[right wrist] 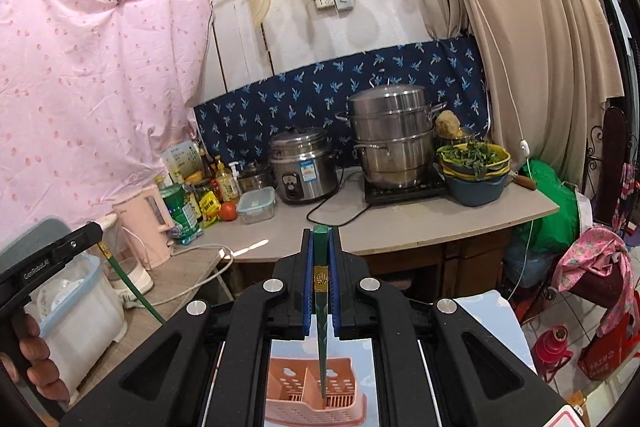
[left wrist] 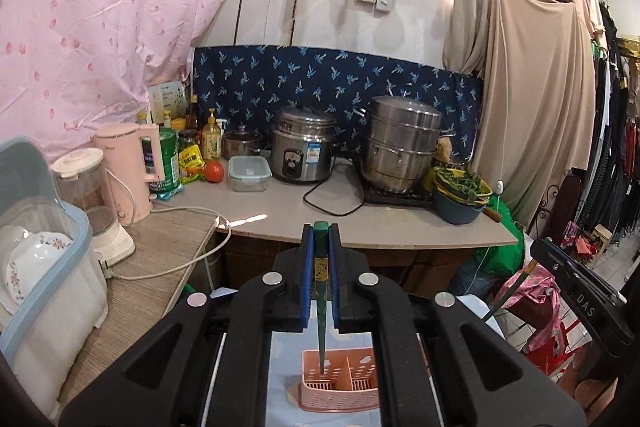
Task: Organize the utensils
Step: 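Lower the green chopstick into the pink basket and open the right gripper, then move the open right gripper back over the remaining chopsticks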
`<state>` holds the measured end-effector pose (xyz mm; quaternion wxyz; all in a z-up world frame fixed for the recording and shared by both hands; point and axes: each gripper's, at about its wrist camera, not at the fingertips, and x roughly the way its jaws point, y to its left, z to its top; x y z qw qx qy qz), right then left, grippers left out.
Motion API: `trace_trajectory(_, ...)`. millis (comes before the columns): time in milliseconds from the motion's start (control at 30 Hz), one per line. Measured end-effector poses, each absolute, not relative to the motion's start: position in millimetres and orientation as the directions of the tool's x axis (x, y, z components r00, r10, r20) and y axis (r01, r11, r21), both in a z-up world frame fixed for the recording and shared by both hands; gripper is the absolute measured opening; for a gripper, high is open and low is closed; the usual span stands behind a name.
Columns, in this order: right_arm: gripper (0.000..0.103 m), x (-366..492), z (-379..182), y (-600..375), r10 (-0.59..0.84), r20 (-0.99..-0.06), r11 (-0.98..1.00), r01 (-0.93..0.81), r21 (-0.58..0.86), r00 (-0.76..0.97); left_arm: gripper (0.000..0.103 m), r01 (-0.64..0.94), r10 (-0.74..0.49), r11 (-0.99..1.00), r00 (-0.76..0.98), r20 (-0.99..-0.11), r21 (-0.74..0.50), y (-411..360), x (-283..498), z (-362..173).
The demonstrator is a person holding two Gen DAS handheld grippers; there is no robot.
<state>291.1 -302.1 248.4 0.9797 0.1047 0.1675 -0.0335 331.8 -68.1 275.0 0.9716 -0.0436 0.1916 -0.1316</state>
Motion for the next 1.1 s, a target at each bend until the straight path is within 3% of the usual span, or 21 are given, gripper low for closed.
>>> trace_trajectory(300,0.007,323.7,196.1,-293.1,-0.030,-0.450,0.987,0.098,0.127,0.893,0.007,0.217,-0.249,0.968,0.873,-0.419,-0.124,-66.7,355.9,228.5)
trace_trajectory(333,0.008,323.2,192.8,-292.2,-0.037,-0.452,0.988,0.102,0.118,0.891,0.012,0.205,-0.236,0.972,0.876,-0.420,-0.119,-65.7,356.4,225.7)
trace_trajectory(367,0.013,321.7,191.4,-291.1,-0.052,-0.450,0.988,0.111,0.107,0.892,0.028,0.191,-0.223,0.975,0.877,-0.426,-0.116,-64.4,356.8,223.5)
trace_trajectory(433,0.023,318.0,194.1,-288.1,-0.060,-0.442,0.990,0.111,0.090,0.895,0.050,0.177,-0.214,0.976,0.879,-0.425,-0.127,-60.3,356.4,222.2)
trace_trajectory(533,0.042,303.3,201.9,-285.7,-0.075,-0.402,0.990,0.117,0.081,0.912,0.054,0.165,-0.198,0.980,0.889,-0.413,-0.116,-55.0,351.1,225.0)
trace_trajectory(567,0.045,296.9,206.1,-285.7,-0.075,-0.391,0.990,0.116,0.083,0.917,0.058,0.163,-0.195,0.980,0.889,-0.413,-0.112,-53.0,348.6,226.3)
trace_trajectory(767,0.045,247.7,224.1,-288.8,-0.064,-0.373,0.989,0.110,0.103,0.926,0.075,0.160,-0.181,0.983,0.897,-0.403,-0.086,-36.9,314.2,236.1)
trace_trajectory(1100,0.045,139.2,200.7,-292.6,-0.001,-0.449,0.982,0.085,0.167,0.893,0.081,0.186,-0.209,0.978,0.843,-0.496,-0.096,-0.3,233.1,208.6)
